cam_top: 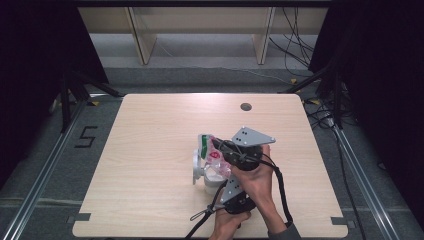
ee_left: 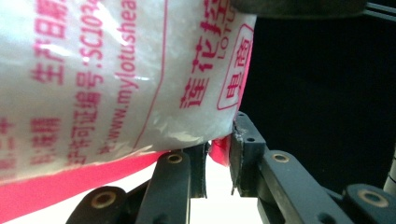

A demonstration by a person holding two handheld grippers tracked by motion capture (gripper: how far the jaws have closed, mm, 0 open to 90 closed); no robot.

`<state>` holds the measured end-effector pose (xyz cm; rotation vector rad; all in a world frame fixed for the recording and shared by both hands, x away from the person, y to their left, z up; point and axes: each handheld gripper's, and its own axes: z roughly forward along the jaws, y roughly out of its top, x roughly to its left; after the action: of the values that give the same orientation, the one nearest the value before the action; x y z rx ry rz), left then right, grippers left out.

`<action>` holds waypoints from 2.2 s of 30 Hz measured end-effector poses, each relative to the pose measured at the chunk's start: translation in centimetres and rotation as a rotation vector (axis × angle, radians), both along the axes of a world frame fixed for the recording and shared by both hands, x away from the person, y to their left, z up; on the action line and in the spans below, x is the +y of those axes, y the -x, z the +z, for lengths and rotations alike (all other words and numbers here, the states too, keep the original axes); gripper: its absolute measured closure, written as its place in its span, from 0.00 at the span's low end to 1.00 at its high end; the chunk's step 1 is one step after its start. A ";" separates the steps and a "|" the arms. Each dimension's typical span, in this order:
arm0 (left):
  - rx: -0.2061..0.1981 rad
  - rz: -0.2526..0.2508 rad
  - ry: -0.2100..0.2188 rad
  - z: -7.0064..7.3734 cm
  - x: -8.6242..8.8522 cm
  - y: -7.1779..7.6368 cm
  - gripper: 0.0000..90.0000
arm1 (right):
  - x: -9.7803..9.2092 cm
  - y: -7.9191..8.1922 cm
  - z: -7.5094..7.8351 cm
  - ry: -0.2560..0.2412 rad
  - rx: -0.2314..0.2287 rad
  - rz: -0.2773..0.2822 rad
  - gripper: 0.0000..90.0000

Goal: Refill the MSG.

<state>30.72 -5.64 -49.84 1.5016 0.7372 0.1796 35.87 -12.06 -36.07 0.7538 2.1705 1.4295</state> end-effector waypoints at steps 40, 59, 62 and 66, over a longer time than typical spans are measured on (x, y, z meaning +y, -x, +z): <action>0.003 0.003 0.005 0.0 0.1 0.1 0.86 | 0.2 0.0 0.0 -0.005 -0.007 0.010 1.00; 0.011 0.004 0.004 -0.1 0.3 -0.1 0.86 | 0.2 0.1 0.2 -0.010 -0.016 0.004 1.00; 0.010 0.005 0.010 -0.1 0.2 -0.1 0.86 | 0.2 0.0 0.0 0.006 -0.026 0.022 1.00; 0.010 0.008 0.011 0.0 0.3 -0.1 0.87 | 0.3 0.1 0.1 -0.005 -0.026 0.019 1.00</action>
<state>30.82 -5.34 -49.86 1.4904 0.7514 0.1739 35.79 -11.75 -35.94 0.7145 2.1607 1.4469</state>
